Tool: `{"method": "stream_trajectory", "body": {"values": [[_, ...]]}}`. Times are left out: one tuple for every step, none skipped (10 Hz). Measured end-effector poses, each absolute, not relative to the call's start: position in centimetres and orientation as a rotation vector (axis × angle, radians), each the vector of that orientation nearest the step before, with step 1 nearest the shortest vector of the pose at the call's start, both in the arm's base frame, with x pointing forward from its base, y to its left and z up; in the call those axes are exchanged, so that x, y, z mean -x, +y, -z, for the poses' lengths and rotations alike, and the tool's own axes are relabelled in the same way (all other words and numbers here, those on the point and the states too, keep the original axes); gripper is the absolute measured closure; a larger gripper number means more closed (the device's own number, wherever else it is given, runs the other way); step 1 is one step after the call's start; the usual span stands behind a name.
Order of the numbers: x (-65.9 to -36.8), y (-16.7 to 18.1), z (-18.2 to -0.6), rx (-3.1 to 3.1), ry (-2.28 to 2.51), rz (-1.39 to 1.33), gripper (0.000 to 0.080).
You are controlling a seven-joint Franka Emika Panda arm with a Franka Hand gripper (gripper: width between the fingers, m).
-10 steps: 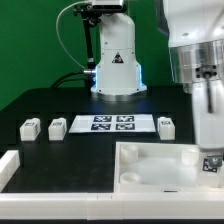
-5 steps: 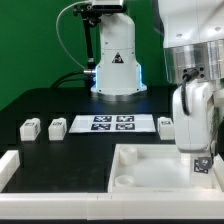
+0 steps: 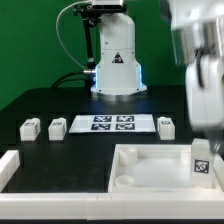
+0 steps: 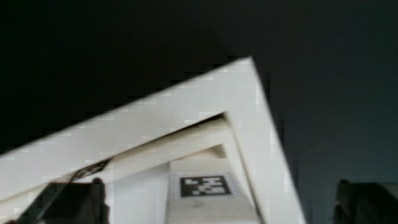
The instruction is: Assemble one leg
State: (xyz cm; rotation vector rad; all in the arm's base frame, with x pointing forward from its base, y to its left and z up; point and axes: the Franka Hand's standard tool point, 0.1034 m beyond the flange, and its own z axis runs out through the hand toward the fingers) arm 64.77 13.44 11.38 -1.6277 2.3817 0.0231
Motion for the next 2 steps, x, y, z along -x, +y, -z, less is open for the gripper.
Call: {"method": "stream_trajectory", "body": {"values": [[-65.45, 13.7, -12.77, 1.613, 2.371, -0.032, 0.0152], [-65.36, 13.71, -12.37, 1.625, 2.366, -0.027, 0.015]]}}
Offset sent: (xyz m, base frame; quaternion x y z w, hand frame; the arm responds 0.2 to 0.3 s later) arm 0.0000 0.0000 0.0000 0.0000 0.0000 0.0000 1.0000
